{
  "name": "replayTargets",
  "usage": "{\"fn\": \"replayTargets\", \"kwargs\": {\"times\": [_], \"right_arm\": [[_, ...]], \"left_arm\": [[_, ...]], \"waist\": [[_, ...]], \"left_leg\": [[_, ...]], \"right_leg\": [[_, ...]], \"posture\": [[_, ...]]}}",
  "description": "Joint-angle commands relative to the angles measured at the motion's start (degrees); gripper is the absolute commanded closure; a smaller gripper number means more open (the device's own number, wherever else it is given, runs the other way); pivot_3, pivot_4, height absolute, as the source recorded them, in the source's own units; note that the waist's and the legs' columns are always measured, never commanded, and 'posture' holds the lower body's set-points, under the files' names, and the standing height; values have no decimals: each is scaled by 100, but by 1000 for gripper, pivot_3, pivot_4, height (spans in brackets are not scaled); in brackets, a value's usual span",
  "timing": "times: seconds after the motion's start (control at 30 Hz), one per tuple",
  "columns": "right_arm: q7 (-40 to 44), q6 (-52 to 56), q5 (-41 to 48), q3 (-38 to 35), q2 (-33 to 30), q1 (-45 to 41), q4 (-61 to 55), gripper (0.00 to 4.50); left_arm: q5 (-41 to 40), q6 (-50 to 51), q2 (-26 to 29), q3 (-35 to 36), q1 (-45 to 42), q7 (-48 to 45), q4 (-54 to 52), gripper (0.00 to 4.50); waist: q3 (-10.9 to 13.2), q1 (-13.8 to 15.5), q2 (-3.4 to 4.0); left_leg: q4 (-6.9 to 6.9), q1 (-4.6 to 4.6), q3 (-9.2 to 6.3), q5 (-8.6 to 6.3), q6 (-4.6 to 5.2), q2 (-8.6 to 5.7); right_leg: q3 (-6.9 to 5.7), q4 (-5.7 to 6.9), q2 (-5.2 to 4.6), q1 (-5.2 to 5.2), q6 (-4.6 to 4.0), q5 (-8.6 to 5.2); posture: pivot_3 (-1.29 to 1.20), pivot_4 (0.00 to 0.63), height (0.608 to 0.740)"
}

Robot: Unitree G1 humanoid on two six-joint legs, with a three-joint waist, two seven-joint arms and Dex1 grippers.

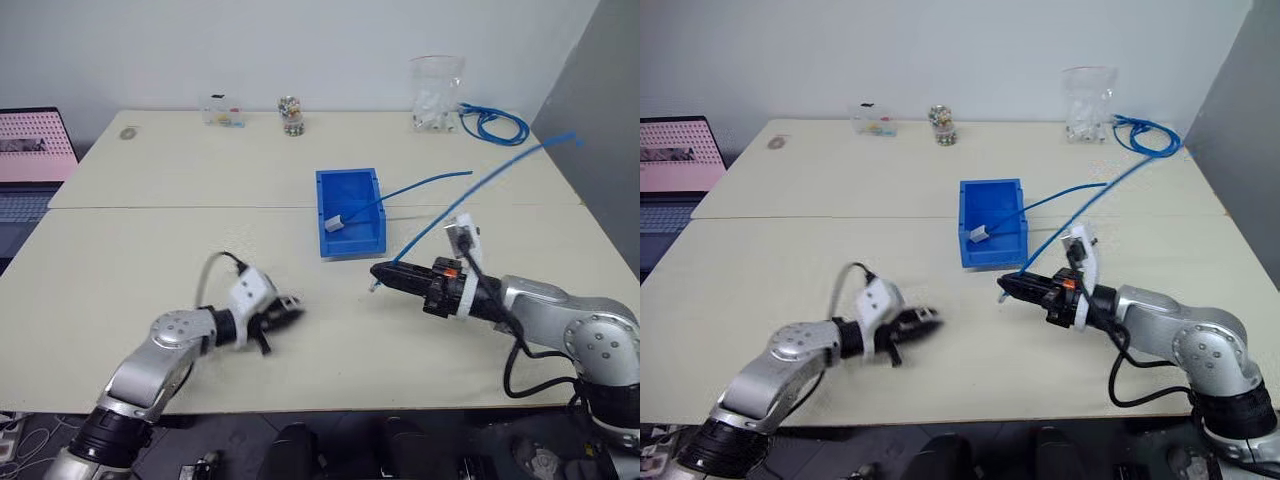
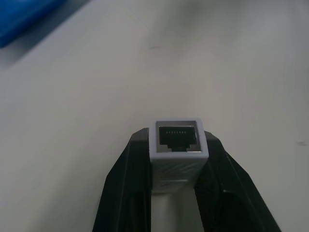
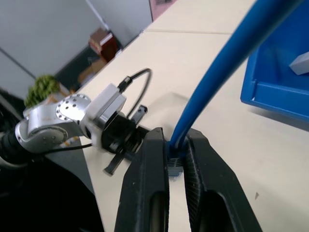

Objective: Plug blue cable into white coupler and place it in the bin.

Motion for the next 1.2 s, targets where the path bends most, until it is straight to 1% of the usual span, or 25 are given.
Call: {"fn": "replayTargets", "kwargs": {"times": [0.03, 0.07, 0.1, 0.2, 0.3, 0.43, 0.53, 0.6, 0.73, 0.87, 1.2], "right_arm": [[813, -586, -1331, 613, 7, -315, 120, 4359], [960, -709, -1626, 792, 46, -327, 182, 4359], [1171, -993, -2089, 1082, 53, -308, 254, 4359], [1596, -1742, -3165, 1664, 110, -208, 499, 4359], [1738, -2148, -3736, 1834, 305, -63, 762, 4359], [1820, -2283, -4026, 1793, 539, 45, 847, 4359], [1814, -2207, -4142, 1781, 739, 92, 763, 4359], [1846, -2113, -4162, 1722, 778, 109, 649, 4359], [1919, -1934, -4112, 1493, 747, -9, 489, 4359], [1977, -1819, -4126, 1406, 860, -203, 413, 4359], [2195, -1715, -4411, 1701, 1208, -343, 548, 4359]], "left_arm": [[452, -1377, -622, -400, -935, -996, 1500, 3688], [609, -1782, -779, -487, -1141, -1205, 2016, 3688], [782, -2229, -921, -587, -1342, -1436, 2592, 3688], [1116, -3134, -1223, -657, -1765, -1764, 3814, 3688], [1211, -3502, -1400, -584, -1981, -1887, 4386, 3688], [1122, -3460, -1509, -471, -2001, -2035, 4476, 3688], [1077, -3187, -1495, -425, -1839, -2143, 4287, 3688], [1044, -2985, -1439, -400, -1711, -2245, 4097, 3688], [1056, -2740, -1257, -366, -1495, -2478, 3790, 3688], [1094, -2530, -1177, -344, -1445, -2558, 3666, 3688], [1146, -2250, -1176, -295, -1520, -2497, 3620, 3688]], "waist": [[0, 18, -2], [-1, 19, -4], [-1, 17, -4], [-4, -1, -4], [-6, 21, -6], [-8, 13, -7], [-11, -9, -4], [-17, -22, -1], [-17, -64, -1], [-18, -138, -1], [-21, -146, 0]], "left_leg": [[1, -5, 1, 1, 1, 0], [3, -8, 3, 0, 1, 0], [3, -10, 4, 0, 1, 0], [3, -9, 13, 0, 1, 0], [6, -10, 17, 0, 2, -7], [16, -7, 18, 5, 11, -13], [14, 2, 19, 8, 16, -10], [12, 4, 18, 8, 16, -7], [10, 5, 16, 8, 16, -7], [5, 5, 14, 7, 16, -5], [4, 10, 14, 7, 16, -1]], "right_leg": [[-4, -1, 7, -3, 2, 2], [-7, -1, 8, -3, 1, 2], [-8, -1, 7, -5, -19, 14], [-5, 1, 4, -8, -21, 17], [-9, 0, -6, -5, -14, 16], [-4, -1, -9, 2, 1, 23], [-1, 3, -6, 4, 21, 18], [0, 6, -4, 4, 7, 26], [-1, 8, -4, 3, 5, 27], [0, 7, -7, 3, 4, 27], [-1, 9, -6, 3, 4, 27]], "posture": [[0, 150, 740], [0, 150, 740], [0, 150, 740], [0, 150, 740], [0, 150, 740], [0, 150, 740], [0, 150, 740], [0, 150, 740], [0, 150, 740], [0, 150, 740], [0, 150, 740]]}}
